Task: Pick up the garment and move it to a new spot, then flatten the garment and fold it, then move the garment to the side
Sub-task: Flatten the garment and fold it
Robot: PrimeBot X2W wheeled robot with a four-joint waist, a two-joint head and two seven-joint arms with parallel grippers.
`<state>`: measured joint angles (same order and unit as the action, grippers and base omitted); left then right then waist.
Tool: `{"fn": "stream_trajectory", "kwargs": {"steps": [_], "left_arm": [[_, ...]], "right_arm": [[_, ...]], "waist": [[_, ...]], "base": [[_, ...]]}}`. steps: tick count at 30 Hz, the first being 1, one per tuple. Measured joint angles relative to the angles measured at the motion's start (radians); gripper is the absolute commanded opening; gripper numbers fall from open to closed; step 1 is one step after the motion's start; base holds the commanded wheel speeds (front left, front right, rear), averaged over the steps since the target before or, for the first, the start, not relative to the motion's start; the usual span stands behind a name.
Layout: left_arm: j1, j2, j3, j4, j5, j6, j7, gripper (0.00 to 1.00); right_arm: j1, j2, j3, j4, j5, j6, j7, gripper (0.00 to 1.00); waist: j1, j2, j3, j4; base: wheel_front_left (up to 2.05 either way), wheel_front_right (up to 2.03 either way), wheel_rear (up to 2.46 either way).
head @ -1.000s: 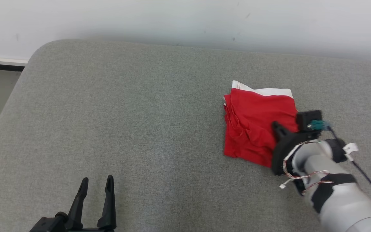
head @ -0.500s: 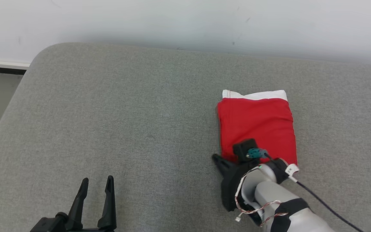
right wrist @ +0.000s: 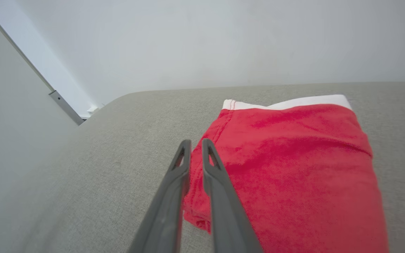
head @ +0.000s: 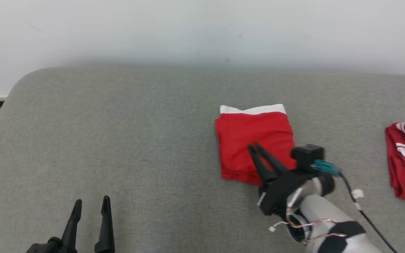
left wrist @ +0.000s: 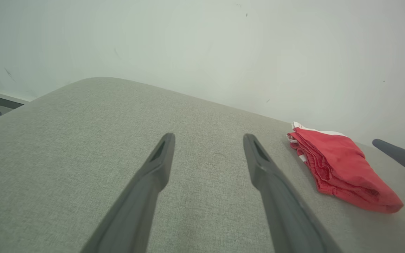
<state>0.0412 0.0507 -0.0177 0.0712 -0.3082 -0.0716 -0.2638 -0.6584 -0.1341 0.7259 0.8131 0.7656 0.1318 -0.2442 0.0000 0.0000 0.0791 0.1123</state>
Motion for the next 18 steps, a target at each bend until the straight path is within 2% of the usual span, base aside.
{"fn": "stream_trajectory", "kwargs": {"steps": [1,3,11,15,18], "left_arm": [[0.003,0.000,0.005,0.000,0.002,0.000,0.000,1.00],[0.004,0.000,0.015,0.000,0.009,-0.001,0.000,1.00],[-0.008,0.000,0.042,0.009,0.034,-0.009,0.000,1.00],[-0.037,0.000,0.059,0.031,0.039,-0.014,0.000,1.00],[-0.054,0.000,0.073,0.054,0.051,-0.012,0.000,1.00]], "right_arm": [[0.018,-0.015,-0.027,-0.015,-0.004,0.000,-0.005,0.43],[0.053,-0.042,-0.083,-0.048,-0.021,0.000,-0.012,1.00],[0.245,-0.113,-0.376,-0.231,-0.176,0.000,-0.017,1.00],[0.326,-0.120,-0.458,-0.309,-0.245,0.000,-0.018,1.00],[0.370,-0.128,-0.473,-0.347,-0.275,0.000,-0.020,1.00]], "waist": [[0.0000,0.0000,-0.005,-0.008],[0.0000,0.0000,-0.017,-0.026],[-0.0002,-0.0001,-0.068,-0.091],[-0.0001,0.0000,-0.087,-0.118],[-0.0001,0.0000,-0.100,-0.134]], "base": [[0.00,0.00,0.00],[0.00,0.00,0.00],[0.00,0.00,0.00],[0.00,0.00,0.00],[0.00,0.00,0.00]]}}
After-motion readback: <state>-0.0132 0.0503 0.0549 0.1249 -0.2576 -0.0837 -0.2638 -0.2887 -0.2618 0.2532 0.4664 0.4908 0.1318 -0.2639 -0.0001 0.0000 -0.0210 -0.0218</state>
